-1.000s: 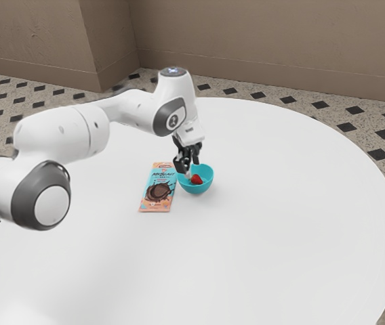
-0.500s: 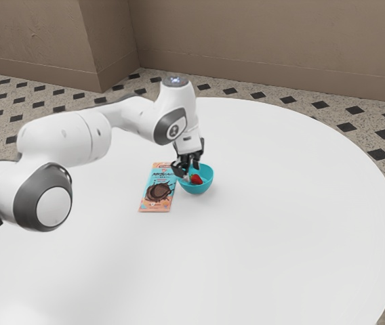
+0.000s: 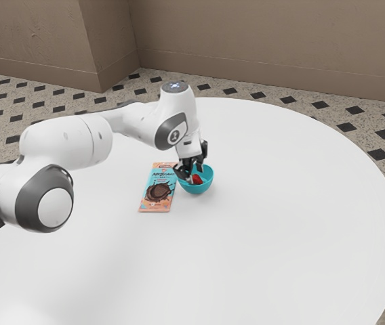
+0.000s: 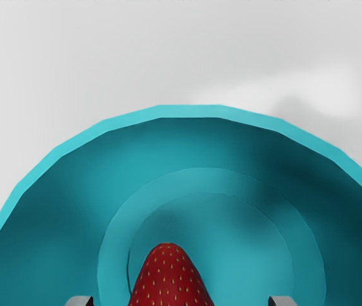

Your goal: Take strawberry from the bowl

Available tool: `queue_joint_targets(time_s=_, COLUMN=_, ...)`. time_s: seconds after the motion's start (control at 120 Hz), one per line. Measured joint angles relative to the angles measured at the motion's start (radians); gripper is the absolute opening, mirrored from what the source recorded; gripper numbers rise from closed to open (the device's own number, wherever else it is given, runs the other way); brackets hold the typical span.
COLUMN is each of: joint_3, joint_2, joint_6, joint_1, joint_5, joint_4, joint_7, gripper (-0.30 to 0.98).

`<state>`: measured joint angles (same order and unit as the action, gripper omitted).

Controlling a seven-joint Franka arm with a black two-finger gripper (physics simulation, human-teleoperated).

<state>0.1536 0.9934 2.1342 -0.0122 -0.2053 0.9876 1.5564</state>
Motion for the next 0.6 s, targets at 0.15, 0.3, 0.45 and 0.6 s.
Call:
queue_joint_targets(time_s=0.15, joint_3=0.004, joint_2=0.000, joint_6=-0.024, joint_1=-0.007, joint_5=0.013, joint_4=0.000, joint_7=0.009, gripper=0.32)
queue_joint_targets(time_s=0.3, joint_3=0.004, joint_2=0.000, joint_6=-0.044, joint_1=-0.008, joint_5=0.027, joint_4=-0.001, joint_7=0.016, gripper=0.32)
queue_joint_targets(time_s=0.45, joint_3=0.003, joint_2=0.000, joint_6=-0.057, joint_1=-0.007, joint_5=0.035, joint_4=-0.001, joint_7=0.021, gripper=0.33)
queue_joint_targets(time_s=0.6, joint_3=0.004, joint_2=0.001, joint_6=-0.066, joint_1=-0.008, joint_5=0.037, joint_4=-0.002, joint_7=0.023, gripper=0.33)
